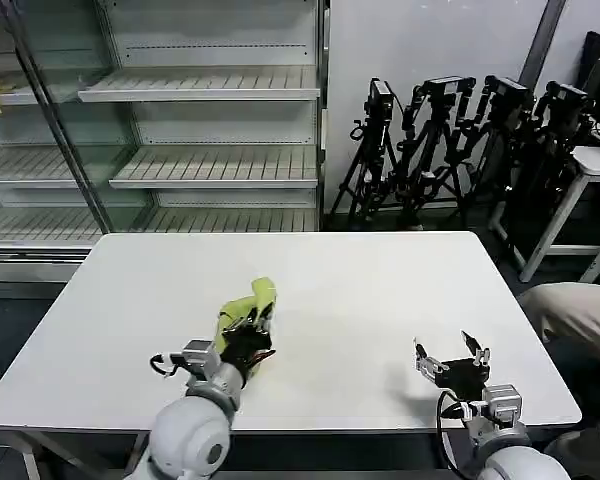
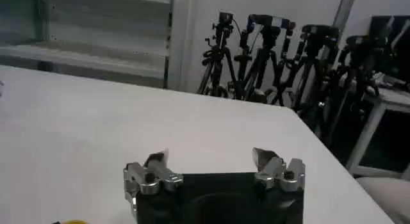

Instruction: Fold and organize the clothes.

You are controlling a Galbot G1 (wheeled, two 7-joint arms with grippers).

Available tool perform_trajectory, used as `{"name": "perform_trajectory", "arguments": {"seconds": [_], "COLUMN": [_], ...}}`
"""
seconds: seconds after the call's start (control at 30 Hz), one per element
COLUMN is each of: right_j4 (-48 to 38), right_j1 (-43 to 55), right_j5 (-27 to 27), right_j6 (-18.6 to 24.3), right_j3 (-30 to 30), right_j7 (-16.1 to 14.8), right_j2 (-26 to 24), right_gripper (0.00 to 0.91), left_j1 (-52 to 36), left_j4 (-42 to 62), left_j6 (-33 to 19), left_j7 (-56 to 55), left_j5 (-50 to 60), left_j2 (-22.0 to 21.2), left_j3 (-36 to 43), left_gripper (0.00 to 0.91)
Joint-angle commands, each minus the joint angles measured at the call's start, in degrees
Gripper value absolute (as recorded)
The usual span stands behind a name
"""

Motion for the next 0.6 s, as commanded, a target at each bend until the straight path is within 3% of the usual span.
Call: {"name": "perform_trajectory", "arguments": {"seconds": [0.03,0.1,0.2,0.27,0.33,0.43,0.47,0.53,0.6], "right_j4": [-2.04,-2.0,-1.89,-2.0,-2.51,-3.19,-3.38,-3.62,-4.42], "right_j1": [5.77,5.66,5.17,5.16,5.55,6.72,7.29,8.83,10.53], "right_j5": [-0.34,-0.4,-0.51,-0.96,-1.47,-2.24,-2.62,-3.8,-3.71], "right_j6": [1.0,1.12,1.44,1.58,2.8,4.82,4.9,3.85,5.54], "right_j3": [-0.06,-0.21,-0.37,-0.63,-1.15,-2.39,-2.81,-4.0,-5.52], "right_j7": [-0.03,-0.09,-0.23,-0.42,-0.78,-1.21,-1.45,-2.22,-1.52], "right_j2": [0.21,0.18,0.19,0.19,0.32,0.55,0.64,0.9,1.44], "right_gripper": [0.907,0.907,0.907,0.907,0.907,0.907,0.907,0.907,0.907], "left_j1": [-4.12,-4.7,-6.32,-6.84,-6.45,-3.84,-3.01,-0.65,0.32], "left_j4": [6.28,6.49,4.66,2.29,0.87,3.06,3.85,6.57,9.25], "left_j6": [-0.1,-0.11,-0.12,-0.13,-0.33,-9.39,-10.16,-16.5,-21.74], "left_j7": [-5.42,-4.92,-3.75,-1.78,3.28,14.24,16.43,23.53,27.69], "left_j5": [-2.29,-1.9,-1.97,-1.96,6.88,17.74,21.11,26.31,28.09], "left_j2": [-14.92,-16.51,-15.54,-13.15,-8.87,-3.09,-2.16,-0.02,1.03], "left_j3": [4.68,4.67,3.07,1.03,-2.49,-9.17,-10.74,-17.3,-22.23], "left_gripper": [0.907,0.907,0.907,0.907,0.907,0.907,0.907,0.907,0.907]}}
